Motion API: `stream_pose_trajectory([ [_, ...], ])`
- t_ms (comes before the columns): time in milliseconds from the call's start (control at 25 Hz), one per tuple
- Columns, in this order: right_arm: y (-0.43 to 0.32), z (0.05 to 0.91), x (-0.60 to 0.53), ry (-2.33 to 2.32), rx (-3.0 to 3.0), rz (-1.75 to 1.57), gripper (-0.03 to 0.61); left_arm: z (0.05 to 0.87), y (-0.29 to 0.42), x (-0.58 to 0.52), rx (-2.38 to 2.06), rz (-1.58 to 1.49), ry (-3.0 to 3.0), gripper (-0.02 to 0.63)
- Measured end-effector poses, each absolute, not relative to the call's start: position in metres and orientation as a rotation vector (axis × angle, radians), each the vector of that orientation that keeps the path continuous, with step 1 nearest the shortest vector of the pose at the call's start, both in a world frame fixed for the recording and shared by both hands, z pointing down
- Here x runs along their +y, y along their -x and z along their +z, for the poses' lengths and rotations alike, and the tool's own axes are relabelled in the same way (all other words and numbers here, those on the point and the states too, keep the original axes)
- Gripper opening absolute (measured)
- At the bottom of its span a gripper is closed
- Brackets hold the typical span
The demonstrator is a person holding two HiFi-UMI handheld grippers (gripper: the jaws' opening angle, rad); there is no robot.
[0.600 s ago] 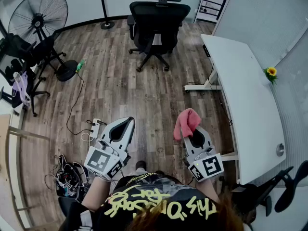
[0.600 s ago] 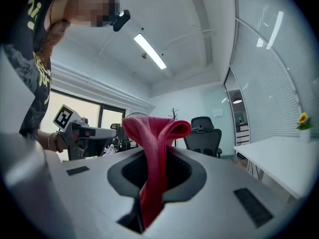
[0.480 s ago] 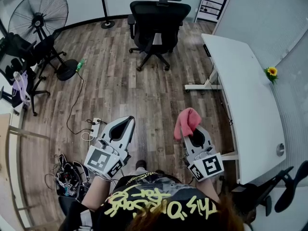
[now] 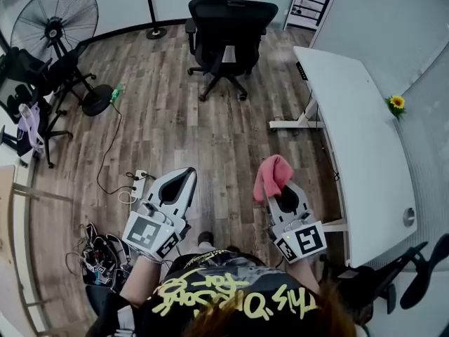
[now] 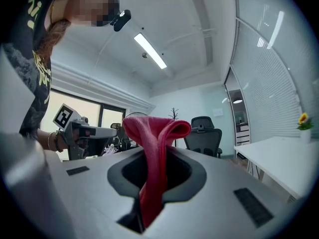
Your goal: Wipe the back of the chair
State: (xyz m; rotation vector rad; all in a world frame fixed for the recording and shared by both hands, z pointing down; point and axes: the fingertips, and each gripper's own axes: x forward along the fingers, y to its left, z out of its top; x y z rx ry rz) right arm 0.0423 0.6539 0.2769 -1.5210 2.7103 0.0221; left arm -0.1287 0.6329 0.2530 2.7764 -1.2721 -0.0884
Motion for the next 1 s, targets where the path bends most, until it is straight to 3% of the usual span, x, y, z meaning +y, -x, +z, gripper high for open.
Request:
stream_pose_trajectory([
  [1000, 0.012, 0.279, 0.639, 1.543, 2.688, 0.019, 0.061, 0.256, 0.179, 0.613, -1.202, -0.089, -2.801, -0.006],
])
